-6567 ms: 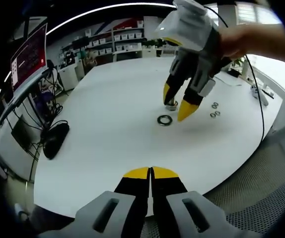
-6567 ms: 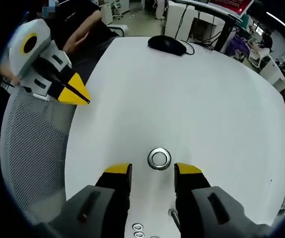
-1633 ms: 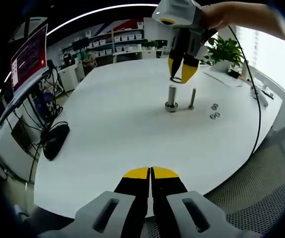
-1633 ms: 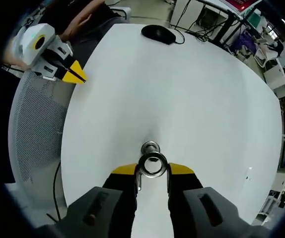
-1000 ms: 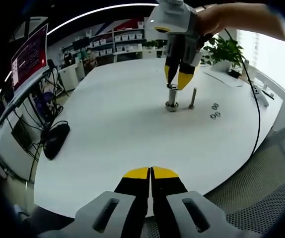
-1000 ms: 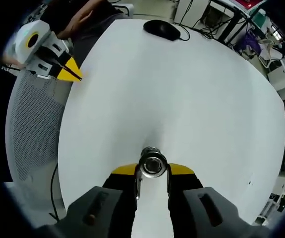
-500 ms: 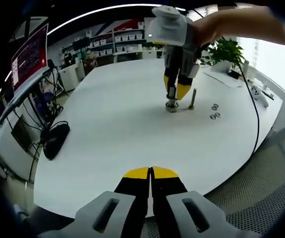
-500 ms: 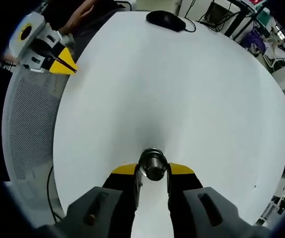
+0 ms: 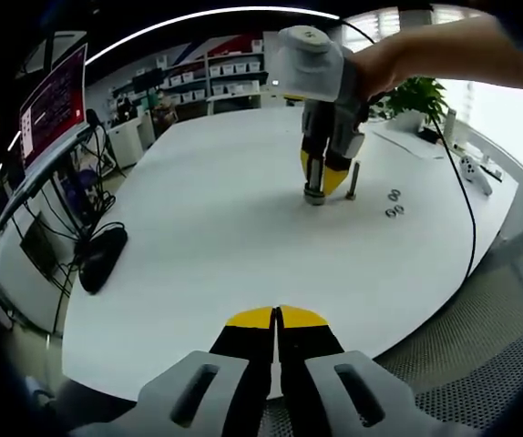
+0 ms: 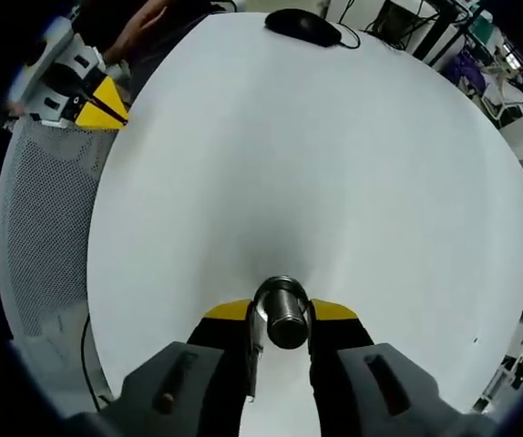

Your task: Place the washer onto the threaded stud by aligning its center hole with the stud, sliding it down to the base, and recovering from edge contact or off-axis alignment until the washer reaches the visible bottom stop.

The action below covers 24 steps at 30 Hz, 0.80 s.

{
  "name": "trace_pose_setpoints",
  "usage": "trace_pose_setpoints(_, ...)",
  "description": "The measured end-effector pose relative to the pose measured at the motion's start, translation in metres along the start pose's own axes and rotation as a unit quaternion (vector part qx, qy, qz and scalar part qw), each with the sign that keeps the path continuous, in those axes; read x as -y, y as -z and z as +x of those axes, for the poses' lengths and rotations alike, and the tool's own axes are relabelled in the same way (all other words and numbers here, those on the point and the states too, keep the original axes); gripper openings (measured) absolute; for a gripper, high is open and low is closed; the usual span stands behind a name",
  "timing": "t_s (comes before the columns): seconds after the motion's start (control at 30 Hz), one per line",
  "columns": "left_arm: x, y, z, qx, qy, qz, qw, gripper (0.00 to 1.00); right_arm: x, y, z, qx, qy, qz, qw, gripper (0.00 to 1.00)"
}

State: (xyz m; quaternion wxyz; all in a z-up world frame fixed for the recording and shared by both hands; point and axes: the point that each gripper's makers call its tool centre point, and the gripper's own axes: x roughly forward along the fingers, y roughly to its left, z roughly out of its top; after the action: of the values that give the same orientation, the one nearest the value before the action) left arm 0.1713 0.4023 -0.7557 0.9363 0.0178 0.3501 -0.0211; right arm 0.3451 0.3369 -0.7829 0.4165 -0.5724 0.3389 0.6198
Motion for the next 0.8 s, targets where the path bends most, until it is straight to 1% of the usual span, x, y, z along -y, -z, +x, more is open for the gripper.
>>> trace_pose_setpoints(0.17,0.000,0.000,0.000,-0.001,0.000,0.000,1.0000,0.00,0.001,0.002,-0.005,0.012,0.014,0.007,0.9998,0.25)
trace_pose_setpoints(0.3,0.000,0.001,0.000,-0.002,-0.001,0.000,1.0000,0.00,0.006,0.000,-0.020,0.037,0.034,0.021,0.9985,0.25)
trace_pose_setpoints(0.37,0.000,0.001,0.000,-0.002,-0.001,0.000,1.0000,0.00,0.009,-0.001,-0.030,0.054,0.046,0.034,0.9969,0.25)
trace_pose_setpoints(0.5,-0.001,0.001,0.000,-0.002,-0.001,0.000,1.0000,0.00,0.009,-0.003,-0.048,0.095,0.062,0.067,0.9913,0.25)
trace_pose_setpoints(0.67,0.000,0.001,0.000,-0.003,-0.001,0.000,1.0000,0.00,0.003,0.003,-0.066,0.123,0.080,0.093,0.9848,0.26)
trace_pose_setpoints(0.73,0.000,0.001,0.000,-0.003,-0.001,0.000,1.0000,0.00,0.000,0.006,-0.071,0.136,0.090,0.110,0.9805,0.26)
trace_pose_setpoints(0.77,0.000,0.001,0.000,-0.004,-0.001,0.000,1.0000,0.00,-0.001,0.007,-0.073,0.137,0.090,0.111,0.9801,0.26)
trace_pose_setpoints(0.8,0.000,0.001,0.000,-0.004,-0.001,0.001,1.0000,0.00,-0.004,0.009,-0.075,0.144,0.093,0.118,0.9781,0.26)
